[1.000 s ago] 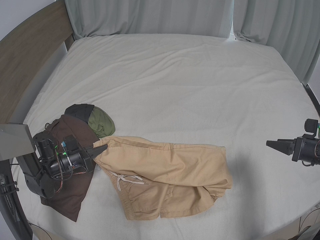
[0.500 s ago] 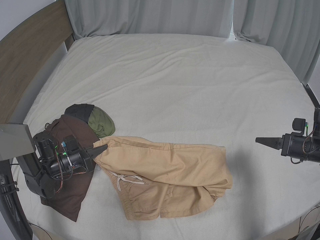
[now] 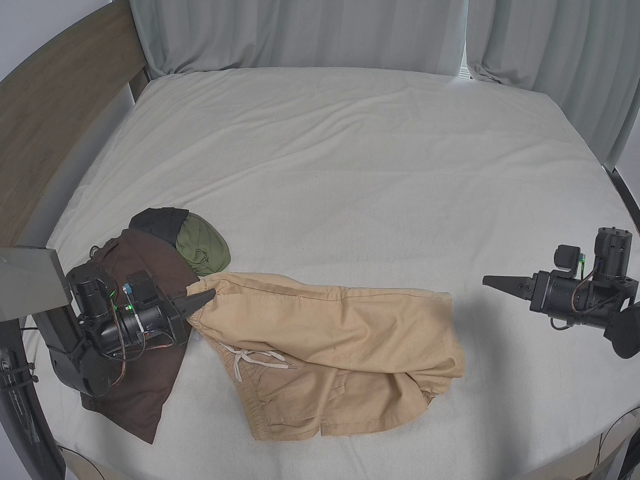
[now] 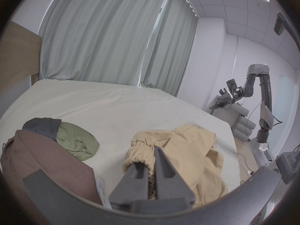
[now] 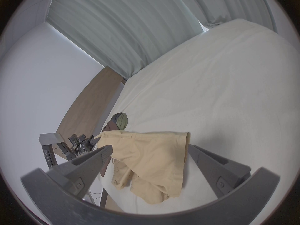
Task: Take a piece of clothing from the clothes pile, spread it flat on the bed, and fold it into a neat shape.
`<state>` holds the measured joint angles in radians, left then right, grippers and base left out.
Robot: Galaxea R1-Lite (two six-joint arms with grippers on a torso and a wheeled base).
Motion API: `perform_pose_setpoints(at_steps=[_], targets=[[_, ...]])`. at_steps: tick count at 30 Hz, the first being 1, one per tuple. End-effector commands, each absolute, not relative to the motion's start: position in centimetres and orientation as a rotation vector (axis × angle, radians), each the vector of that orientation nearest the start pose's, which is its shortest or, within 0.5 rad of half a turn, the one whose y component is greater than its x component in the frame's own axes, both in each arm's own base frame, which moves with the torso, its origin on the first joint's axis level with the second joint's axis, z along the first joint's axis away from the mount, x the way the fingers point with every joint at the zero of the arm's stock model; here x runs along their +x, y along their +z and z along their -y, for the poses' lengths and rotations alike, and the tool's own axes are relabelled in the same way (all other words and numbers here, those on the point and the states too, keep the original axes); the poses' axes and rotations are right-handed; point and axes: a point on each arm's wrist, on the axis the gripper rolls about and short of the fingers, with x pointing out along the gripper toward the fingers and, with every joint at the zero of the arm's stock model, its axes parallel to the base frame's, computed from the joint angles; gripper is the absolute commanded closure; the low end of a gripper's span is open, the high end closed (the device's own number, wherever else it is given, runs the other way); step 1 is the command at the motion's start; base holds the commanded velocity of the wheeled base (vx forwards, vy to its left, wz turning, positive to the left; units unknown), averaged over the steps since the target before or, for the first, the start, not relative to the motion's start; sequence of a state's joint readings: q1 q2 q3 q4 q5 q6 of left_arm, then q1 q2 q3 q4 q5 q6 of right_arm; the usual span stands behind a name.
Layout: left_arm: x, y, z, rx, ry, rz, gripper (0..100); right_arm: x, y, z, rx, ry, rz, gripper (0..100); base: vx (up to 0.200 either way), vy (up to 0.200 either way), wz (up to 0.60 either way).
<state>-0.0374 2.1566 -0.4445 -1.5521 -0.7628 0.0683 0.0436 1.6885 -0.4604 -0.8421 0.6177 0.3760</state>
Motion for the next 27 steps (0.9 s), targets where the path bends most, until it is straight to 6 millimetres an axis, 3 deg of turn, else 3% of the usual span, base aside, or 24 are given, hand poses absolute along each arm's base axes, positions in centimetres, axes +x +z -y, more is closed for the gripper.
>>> perform_pose_setpoints(at_steps=[1, 13, 19, 27], targets=[[31.0, 5.1, 2.7, 0.005, -0.802, -0.128, 100, 27.0, 9.5, -2.8, 0.495, 0.568, -0.579, 0, 0.0, 0.0, 0.0], [31.0, 5.1, 2.7, 0.005, -0.804, -0.128, 100, 29.4, 5.7, -3.7, 0.56, 0.569, -0.6, 0, 0.0, 0.0, 0.0], [31.1, 4.9, 2.7, 0.003, -0.805, -0.133, 100, 30.5, 2.8, -4.2, 0.575, 0.567, -0.609, 0, 0.0, 0.0, 0.0], [31.1, 4.8, 2.7, 0.002, -0.804, -0.135, 100, 31.8, 1.3, -4.7, 0.659, 0.567, -0.579, 0, 0.0, 0.0, 0.0]])
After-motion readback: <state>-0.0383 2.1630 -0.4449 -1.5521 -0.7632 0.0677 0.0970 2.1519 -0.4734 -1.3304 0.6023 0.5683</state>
